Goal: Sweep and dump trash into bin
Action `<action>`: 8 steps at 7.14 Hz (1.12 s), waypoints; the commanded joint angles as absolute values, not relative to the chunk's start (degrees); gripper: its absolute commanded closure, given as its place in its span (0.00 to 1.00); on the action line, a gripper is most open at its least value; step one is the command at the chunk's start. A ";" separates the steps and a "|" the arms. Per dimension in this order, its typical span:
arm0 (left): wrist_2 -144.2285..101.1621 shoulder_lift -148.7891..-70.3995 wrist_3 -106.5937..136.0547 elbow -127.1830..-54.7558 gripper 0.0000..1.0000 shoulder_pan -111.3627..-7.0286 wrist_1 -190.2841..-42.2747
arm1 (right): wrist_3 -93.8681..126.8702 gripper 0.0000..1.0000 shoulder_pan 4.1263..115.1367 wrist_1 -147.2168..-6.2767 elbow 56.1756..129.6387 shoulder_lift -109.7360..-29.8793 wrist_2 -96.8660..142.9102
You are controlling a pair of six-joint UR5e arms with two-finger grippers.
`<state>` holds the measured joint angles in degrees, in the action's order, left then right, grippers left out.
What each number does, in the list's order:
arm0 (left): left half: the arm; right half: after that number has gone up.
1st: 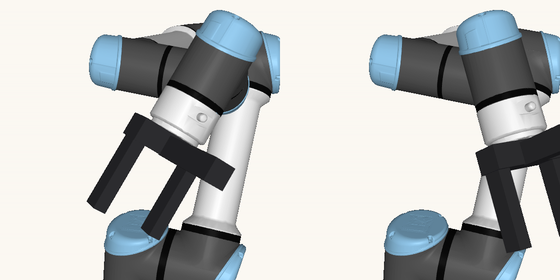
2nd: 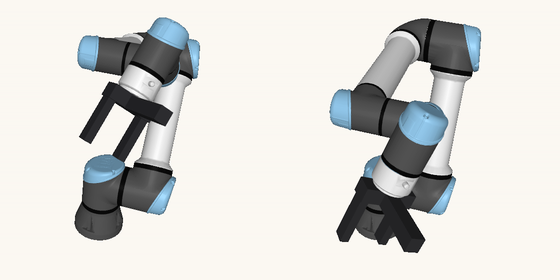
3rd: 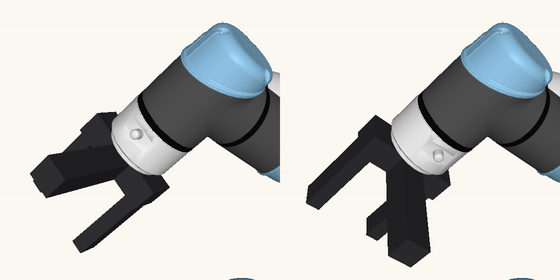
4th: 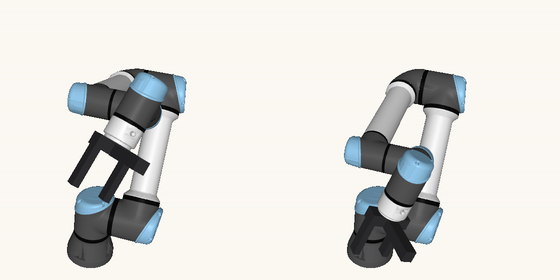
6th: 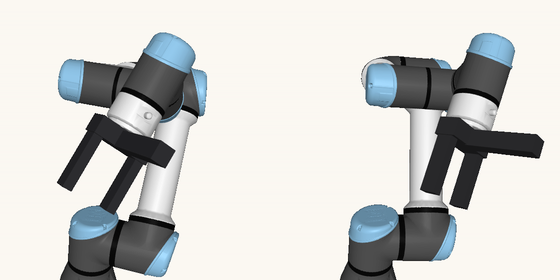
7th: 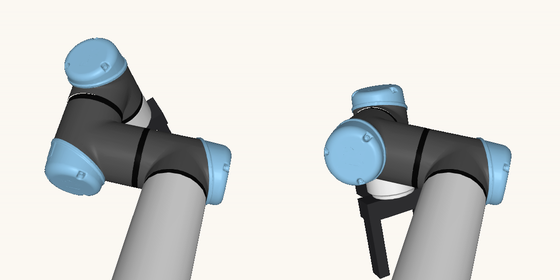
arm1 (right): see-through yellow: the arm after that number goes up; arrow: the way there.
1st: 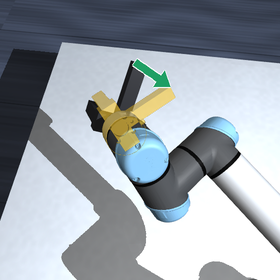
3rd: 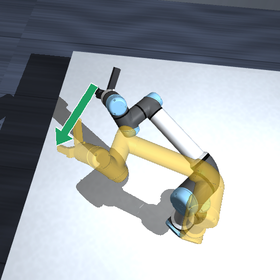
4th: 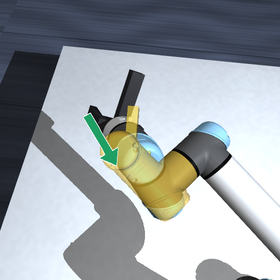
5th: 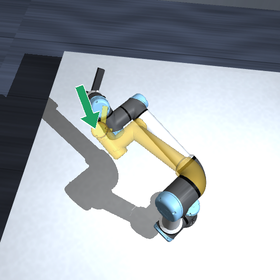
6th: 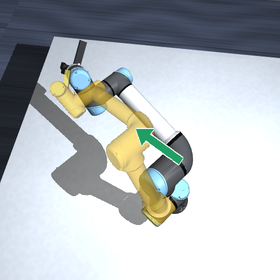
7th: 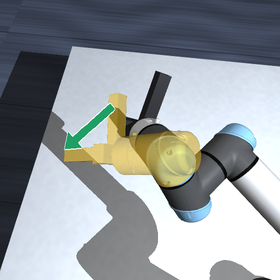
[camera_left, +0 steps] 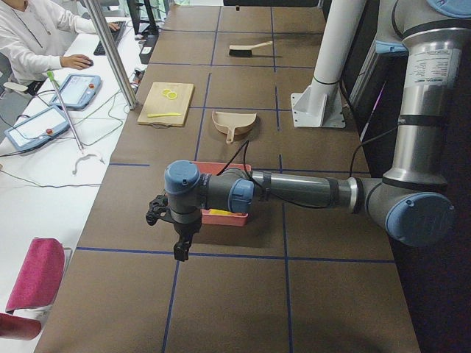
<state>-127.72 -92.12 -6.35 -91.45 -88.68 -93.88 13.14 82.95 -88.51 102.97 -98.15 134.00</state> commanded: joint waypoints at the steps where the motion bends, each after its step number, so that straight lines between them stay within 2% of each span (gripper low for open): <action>1: -130.93 -92.11 -6.33 -90.89 0.00 -88.59 -94.31 | 13.18 0.00 82.97 -88.51 102.83 -97.91 134.21; 8: -133.42 -92.20 -6.68 -91.32 0.00 -88.59 -94.66 | 13.10 0.00 82.88 -88.59 102.92 -97.74 134.47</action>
